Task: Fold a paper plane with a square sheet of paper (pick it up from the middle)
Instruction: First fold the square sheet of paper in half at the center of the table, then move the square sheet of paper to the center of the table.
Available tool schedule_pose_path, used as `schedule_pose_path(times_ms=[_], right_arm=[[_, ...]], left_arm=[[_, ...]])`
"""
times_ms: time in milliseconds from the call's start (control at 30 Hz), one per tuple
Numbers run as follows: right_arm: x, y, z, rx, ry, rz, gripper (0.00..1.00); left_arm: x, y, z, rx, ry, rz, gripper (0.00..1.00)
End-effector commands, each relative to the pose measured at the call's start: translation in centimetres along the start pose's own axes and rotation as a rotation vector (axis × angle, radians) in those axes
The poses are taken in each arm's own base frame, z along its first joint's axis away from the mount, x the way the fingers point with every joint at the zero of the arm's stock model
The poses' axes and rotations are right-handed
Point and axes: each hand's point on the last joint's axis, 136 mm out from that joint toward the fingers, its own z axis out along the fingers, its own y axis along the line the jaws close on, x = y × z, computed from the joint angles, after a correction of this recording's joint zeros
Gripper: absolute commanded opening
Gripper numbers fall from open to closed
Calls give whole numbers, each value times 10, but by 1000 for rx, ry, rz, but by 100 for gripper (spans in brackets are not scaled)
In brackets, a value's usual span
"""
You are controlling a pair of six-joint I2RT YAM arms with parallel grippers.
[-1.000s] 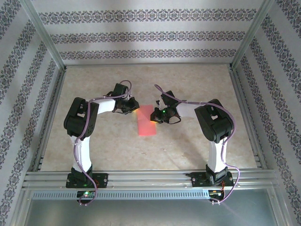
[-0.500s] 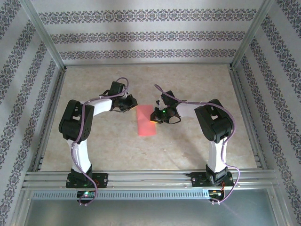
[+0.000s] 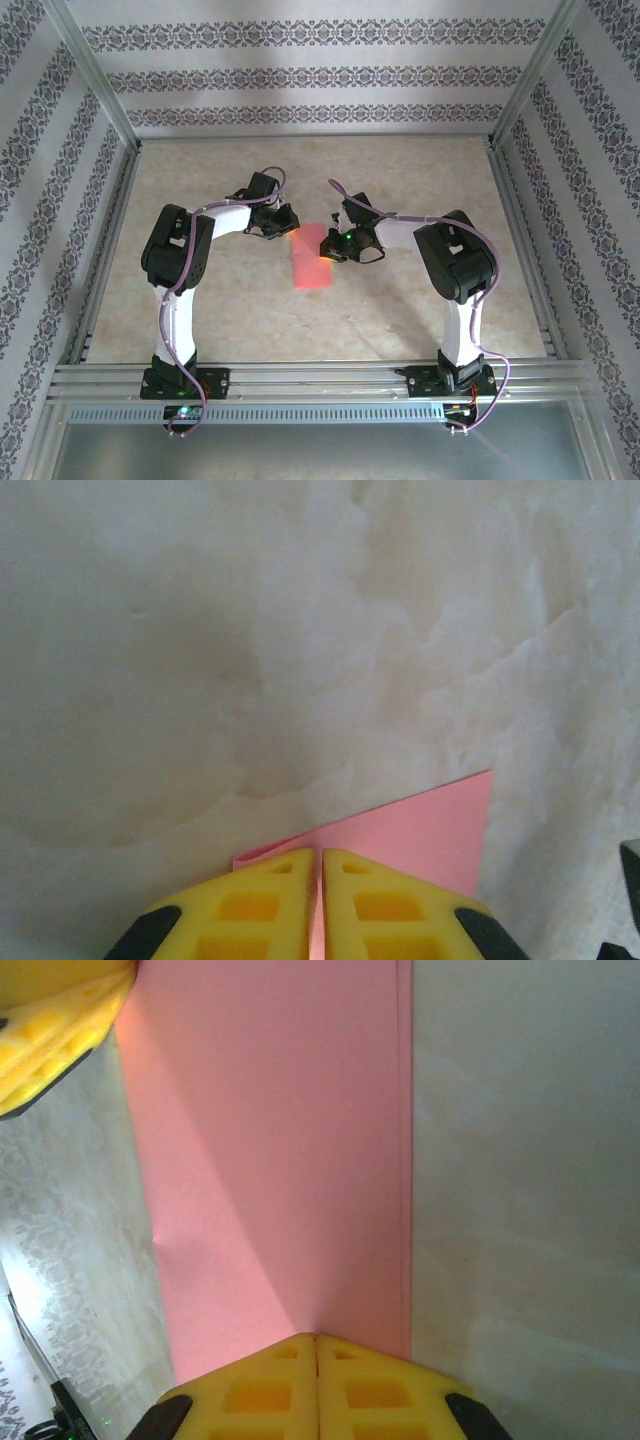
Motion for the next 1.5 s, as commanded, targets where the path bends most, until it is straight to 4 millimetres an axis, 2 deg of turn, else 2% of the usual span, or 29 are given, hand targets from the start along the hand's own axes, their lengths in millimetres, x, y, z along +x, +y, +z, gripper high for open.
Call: schedule_pose_path(times_ms=[0, 100, 200, 333, 533, 633, 733, 900, 1133, 1300, 1467], right_arm=[[69, -145, 10, 499, 150, 172, 7], [59, -137, 2, 517, 127, 101, 7], [44, -118, -5, 488, 114, 4, 8], [25, -81, -9, 383, 121, -148, 9], [10, -9, -26, 162, 97, -342, 12], [6, 16, -41, 114, 50, -331, 14], [11, 32, -42, 100, 13, -257, 14], [31, 48, -22, 131, -26, -162, 14], [31, 57, 12, 125, -23, -103, 12], [32, 48, 24, 146, -2, -90, 12], [45, 36, 23, 162, 80, -160, 12]], left_arm=[[-8, 58, -14, -201, -24, -16, 12], [-16, 65, -32, -213, -54, -19, 12], [-21, 54, -53, -196, -88, 4, 12], [-19, 34, -74, -139, -111, 28, 13], [2, 6, -83, 5, -91, 22, 16], [10, 1, -85, 30, -82, 13, 17], [15, 2, -85, 44, -85, -24, 21], [17, 11, -89, 22, -125, -68, 22], [23, 22, -96, 13, -161, -111, 27], [29, 14, -90, 83, -123, -119, 29], [35, -5, -82, 161, -63, -96, 29]])
